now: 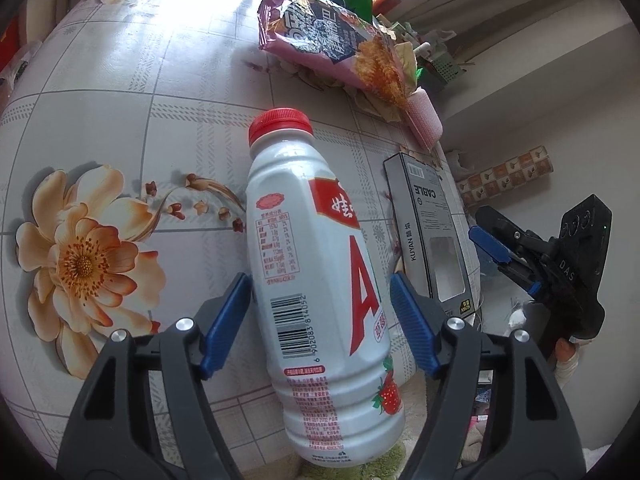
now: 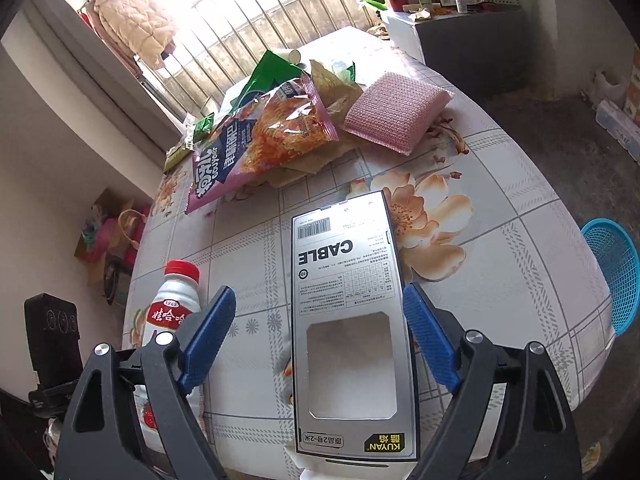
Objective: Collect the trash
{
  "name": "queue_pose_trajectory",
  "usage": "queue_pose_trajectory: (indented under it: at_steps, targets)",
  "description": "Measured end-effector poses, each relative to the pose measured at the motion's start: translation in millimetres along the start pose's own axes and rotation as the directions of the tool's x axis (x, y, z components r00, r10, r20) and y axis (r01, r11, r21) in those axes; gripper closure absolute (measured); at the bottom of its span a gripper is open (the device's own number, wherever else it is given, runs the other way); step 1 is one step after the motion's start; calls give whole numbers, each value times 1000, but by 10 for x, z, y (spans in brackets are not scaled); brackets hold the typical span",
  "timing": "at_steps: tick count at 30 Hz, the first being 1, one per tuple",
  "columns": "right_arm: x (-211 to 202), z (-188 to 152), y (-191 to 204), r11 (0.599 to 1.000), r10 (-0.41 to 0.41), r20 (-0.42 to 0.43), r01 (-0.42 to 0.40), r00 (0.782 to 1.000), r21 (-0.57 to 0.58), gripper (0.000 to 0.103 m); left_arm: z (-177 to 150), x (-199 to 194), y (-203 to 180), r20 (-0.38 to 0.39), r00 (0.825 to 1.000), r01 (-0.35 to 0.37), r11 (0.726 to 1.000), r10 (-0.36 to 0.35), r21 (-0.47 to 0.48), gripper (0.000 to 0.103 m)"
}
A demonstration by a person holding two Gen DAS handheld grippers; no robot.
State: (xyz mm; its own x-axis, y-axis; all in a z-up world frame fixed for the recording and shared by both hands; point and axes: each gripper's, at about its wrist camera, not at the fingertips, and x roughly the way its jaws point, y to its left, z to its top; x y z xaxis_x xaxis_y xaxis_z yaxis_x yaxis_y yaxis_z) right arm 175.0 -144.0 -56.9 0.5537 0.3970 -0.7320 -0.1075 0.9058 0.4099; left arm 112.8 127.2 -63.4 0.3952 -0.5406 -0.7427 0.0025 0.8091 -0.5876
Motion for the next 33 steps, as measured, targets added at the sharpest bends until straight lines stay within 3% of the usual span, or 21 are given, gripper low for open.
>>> queue_pose_trajectory:
  at_steps: [4, 9, 12, 16, 20, 24, 29, 33]
  targets:
    - [14, 33, 310, 991, 130, -44, -132, 991, -33, 20, -12, -213, 9, 78, 997, 28, 999, -30, 17, 31]
    - [318, -35, 671, 962, 267, -175, -273, 948, -7, 20, -11, -563, 211, 196, 980, 44, 999, -39, -18, 31]
    - [598, -120, 896, 952, 296, -261, -307, 919, -2, 20, -17, -720, 407, 236, 972, 4, 998, 11, -63, 31]
    - [945, -231, 1124, 954, 275, -348, -299, 896, -13, 20, -33, -885, 633, 263, 963, -17, 992, 51, -127, 31]
    - [1160, -337, 1244, 958, 255, -412, -287, 875, -18, 28, -64, -986, 718, 275, 958, -40, 989, 78, -141, 31]
    - [1219, -414, 1294, 961, 234, -426, -275, 874, -37, 41, -67, -1015, 762, 276, 957, -45, 988, 84, -145, 31]
    - [1186, -469, 1185, 948, 296, -427, -319, 854, 17, 43, -38, -997, 688, 274, 959, -39, 991, 73, -126, 31]
    - [1001, -476, 991, 914, 397, -401, -396, 826, 90, 43, 12, -922, 540, 257, 964, -39, 995, 62, -94, 31]
